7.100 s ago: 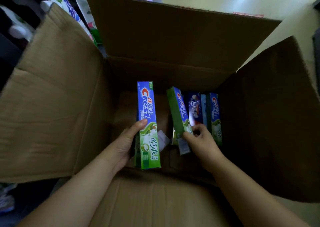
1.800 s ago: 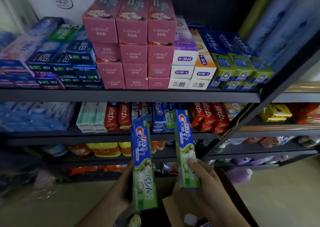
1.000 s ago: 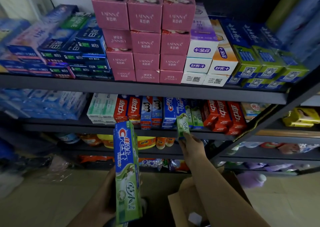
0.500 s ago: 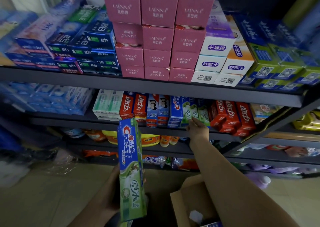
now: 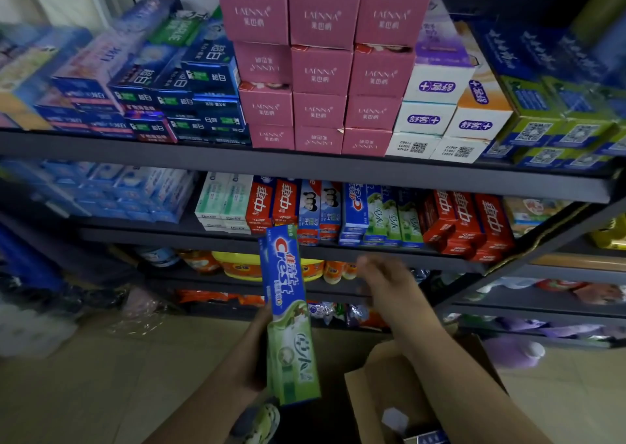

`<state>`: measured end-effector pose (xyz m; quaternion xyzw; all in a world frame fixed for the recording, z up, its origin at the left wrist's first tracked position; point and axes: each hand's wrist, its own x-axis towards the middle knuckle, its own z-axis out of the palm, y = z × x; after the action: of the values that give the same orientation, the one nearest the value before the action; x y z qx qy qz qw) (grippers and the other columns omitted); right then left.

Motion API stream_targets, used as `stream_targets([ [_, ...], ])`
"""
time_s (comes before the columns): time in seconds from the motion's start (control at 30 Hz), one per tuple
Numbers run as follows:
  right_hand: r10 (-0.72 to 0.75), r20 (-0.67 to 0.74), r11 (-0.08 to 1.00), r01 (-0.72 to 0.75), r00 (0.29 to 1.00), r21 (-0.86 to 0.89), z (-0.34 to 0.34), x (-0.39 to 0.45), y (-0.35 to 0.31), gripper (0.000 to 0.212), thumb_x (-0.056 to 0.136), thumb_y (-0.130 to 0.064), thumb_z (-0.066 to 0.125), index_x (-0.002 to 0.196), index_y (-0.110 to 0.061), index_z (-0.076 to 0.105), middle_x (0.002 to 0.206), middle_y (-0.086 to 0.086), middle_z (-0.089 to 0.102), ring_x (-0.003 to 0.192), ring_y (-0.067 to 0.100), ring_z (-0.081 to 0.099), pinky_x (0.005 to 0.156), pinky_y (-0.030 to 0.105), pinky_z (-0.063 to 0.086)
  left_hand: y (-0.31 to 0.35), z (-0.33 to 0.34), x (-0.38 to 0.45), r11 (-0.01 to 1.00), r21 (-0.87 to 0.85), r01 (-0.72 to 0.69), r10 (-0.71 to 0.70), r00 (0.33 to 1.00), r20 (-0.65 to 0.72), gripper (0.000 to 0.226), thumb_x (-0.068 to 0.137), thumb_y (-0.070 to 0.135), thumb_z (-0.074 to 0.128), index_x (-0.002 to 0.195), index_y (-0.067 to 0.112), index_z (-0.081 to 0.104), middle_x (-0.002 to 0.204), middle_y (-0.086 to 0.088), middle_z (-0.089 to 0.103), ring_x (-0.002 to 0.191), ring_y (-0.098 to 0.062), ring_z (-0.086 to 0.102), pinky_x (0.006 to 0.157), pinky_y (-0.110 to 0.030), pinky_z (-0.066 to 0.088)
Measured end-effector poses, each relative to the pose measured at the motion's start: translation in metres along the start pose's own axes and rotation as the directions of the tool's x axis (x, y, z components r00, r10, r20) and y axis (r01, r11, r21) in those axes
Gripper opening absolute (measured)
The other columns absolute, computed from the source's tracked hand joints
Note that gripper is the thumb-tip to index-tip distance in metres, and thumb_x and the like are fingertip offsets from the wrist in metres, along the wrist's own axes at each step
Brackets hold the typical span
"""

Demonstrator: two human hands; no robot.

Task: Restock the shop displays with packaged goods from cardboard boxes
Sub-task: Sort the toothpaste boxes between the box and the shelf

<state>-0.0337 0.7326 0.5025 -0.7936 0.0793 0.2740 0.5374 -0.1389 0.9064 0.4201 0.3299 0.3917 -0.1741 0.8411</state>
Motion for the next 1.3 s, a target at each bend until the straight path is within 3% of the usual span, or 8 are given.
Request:
stream_targets([
  [0.07,-0.022,0.184,0.991,0.045,0.983,-0.122,0.008,-0.042,0.002,0.024,0.091,-0.049,0.049,0.1,-0.028,0.056,0.09,-0.006,0.064,0.082,0.007,0.064,0.073,0.025,0.052,-0.002,0.013,-0.003,0.999,-0.033,0.021,-0.019,0.999,0.05,0.061,0.066,0.051,0.07,0.11,0.008,0.065,0.093,-0.014,0.072,0.084,-0.028,0.067,0.082,-0.04,0.045],
  [0.2,0.016,0.238,0.971,0.041,0.971,-0.234,0.015,-0.068,0.021,0.054,0.067,-0.073,0.059,0.1,-0.031,0.055,0.095,-0.011,0.067,0.086,-0.002,0.063,0.074,0.018,0.05,-0.007,0.029,0.001,0.999,-0.036,-0.007,0.013,0.989,0.145,0.059,0.069,0.051,0.062,0.11,0.008,0.066,0.102,-0.017,0.071,0.09,-0.029,0.069,0.083,-0.04,0.048],
  [0.33,0.014,0.144,0.972,0.021,0.989,-0.232,0.012,-0.067,0.037,0.04,0.07,-0.057,0.074,0.094,-0.029,0.06,0.088,-0.01,0.07,0.078,-0.003,0.064,0.072,0.016,0.053,-0.011,0.041,0.004,1.0,0.012,-0.007,0.005,0.983,0.186,0.073,0.048,0.055,0.082,0.103,0.008,0.074,0.096,-0.016,0.072,0.081,-0.028,0.071,0.071,-0.038,0.055],
  [0.63,0.046,0.204,0.994,-0.065,0.978,0.088,0.0,-0.071,0.048,0.026,0.081,-0.036,0.073,0.094,-0.013,0.069,0.091,0.004,0.075,0.089,0.02,0.071,0.079,0.04,0.058,-0.014,0.047,0.005,0.996,0.059,0.067,-0.074,0.988,0.137,0.06,0.07,0.051,0.055,0.11,0.008,0.067,0.104,-0.019,0.071,0.084,-0.03,0.071,0.069,-0.038,0.054],
  [0.8,0.098,0.091,0.903,-0.127,0.991,0.41,-0.011,-0.068,0.052,0.021,0.087,-0.018,0.063,0.1,-0.001,0.064,0.086,0.011,0.073,0.07,0.018,0.07,0.049,0.026,0.052,-0.01,0.044,0.004,0.997,0.022,0.071,-0.072,0.996,0.047,0.066,0.062,0.051,0.064,0.114,0.011,0.066,0.112,-0.019,0.068,0.102,-0.034,0.064,0.087,-0.048,0.048],
  [1.0,0.082,-0.146,0.946,-0.031,0.986,0.323,-0.051,-0.009,0.045,0.02,0.089,-0.029,0.063,0.099,-0.012,0.066,0.09,0.004,0.072,0.073,0.016,0.072,0.069,0.03,0.058,-0.006,0.034,-0.004,0.998,0.05,0.032,-0.032,0.999,-0.003,0.056,0.065,0.05,0.055,0.107,0.014,0.061,0.112,-0.017,0.065,0.104,-0.035,0.059,0.079,-0.044,0.047],
  [1.13,0.123,-0.165,0.94,-0.061,0.979,0.337,-0.061,0.051,0.037,0.024,0.09,-0.027,0.065,0.101,-0.007,0.063,0.092,0.005,0.066,0.079,0.018,0.068,0.061,0.022,0.056,-0.005,0.027,-0.005,0.998,0.045,0.037,-0.036,0.999,-0.032,0.059,0.066,0.051,0.053,0.113,0.015,0.059,0.114,-0.017,0.063,0.105,-0.035,0.057,0.081,-0.044,0.046],
  [1.3,0.213,-0.195,0.89,-0.108,0.957,0.443,-0.055,0.097,0.037,0.025,0.094,-0.022,0.06,0.114,-0.008,0.057,0.1,0.007,0.064,0.084,0.022,0.065,0.067,0.028,0.053,-0.002,0.019,-0.005,1.0,0.007,0.0,0.001,0.999,-0.055,0.091,0.041,0.057,0.083,0.116,0.009,0.061,0.11,-0.019,0.065,0.098,-0.036,0.059,0.083,-0.044,0.047],
])
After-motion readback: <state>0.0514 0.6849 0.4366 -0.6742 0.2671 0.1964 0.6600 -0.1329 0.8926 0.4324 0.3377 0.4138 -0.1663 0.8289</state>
